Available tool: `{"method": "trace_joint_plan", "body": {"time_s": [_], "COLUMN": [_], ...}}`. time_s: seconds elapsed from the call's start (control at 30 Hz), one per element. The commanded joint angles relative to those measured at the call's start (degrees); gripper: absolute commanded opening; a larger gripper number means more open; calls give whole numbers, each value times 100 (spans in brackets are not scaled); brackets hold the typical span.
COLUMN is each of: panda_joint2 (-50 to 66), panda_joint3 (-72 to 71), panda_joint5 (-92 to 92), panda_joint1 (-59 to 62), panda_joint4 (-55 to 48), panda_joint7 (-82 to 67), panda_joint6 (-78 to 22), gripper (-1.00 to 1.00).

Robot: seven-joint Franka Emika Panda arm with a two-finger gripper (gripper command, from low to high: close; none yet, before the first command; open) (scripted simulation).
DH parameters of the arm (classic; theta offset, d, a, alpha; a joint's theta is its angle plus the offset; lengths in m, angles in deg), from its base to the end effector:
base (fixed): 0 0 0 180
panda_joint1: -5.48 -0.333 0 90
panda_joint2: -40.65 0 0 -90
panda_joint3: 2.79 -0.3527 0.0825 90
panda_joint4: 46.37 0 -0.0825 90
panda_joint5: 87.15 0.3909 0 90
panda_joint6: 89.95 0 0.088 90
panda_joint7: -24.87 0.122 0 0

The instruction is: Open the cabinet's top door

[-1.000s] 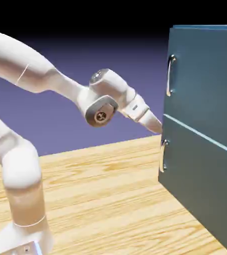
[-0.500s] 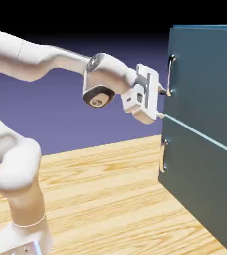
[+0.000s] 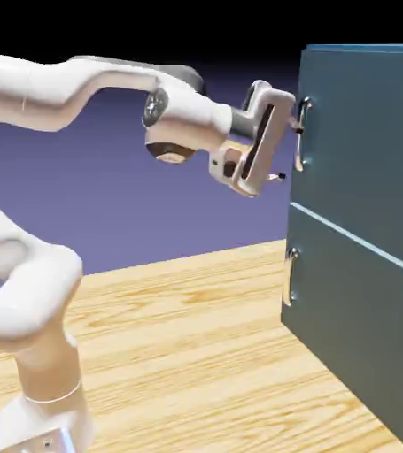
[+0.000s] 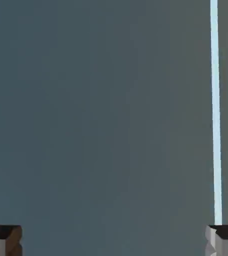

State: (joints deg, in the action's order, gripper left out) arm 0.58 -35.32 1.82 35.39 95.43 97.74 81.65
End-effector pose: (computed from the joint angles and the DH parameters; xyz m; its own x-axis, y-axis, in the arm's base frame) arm 0.3909 0.0010 0.6076 -0.2687 -0.5922 -0.7596 -0.1678 0.8054 -0.5685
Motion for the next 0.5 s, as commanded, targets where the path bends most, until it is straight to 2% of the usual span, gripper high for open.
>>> {"method": "trace_joint_plan", "body": {"time_s": [0.0, 0.47], "panda_joint2": [-21, -311], "panda_joint3": [-91, -1367], "panda_joint5": [250, 3739], "panda_joint1": [86, 1286], "panda_joint4": [-54, -807], "panda_joint7": [85, 1278], "panda_joint6": [-7, -101], "gripper": [0, 0]}}
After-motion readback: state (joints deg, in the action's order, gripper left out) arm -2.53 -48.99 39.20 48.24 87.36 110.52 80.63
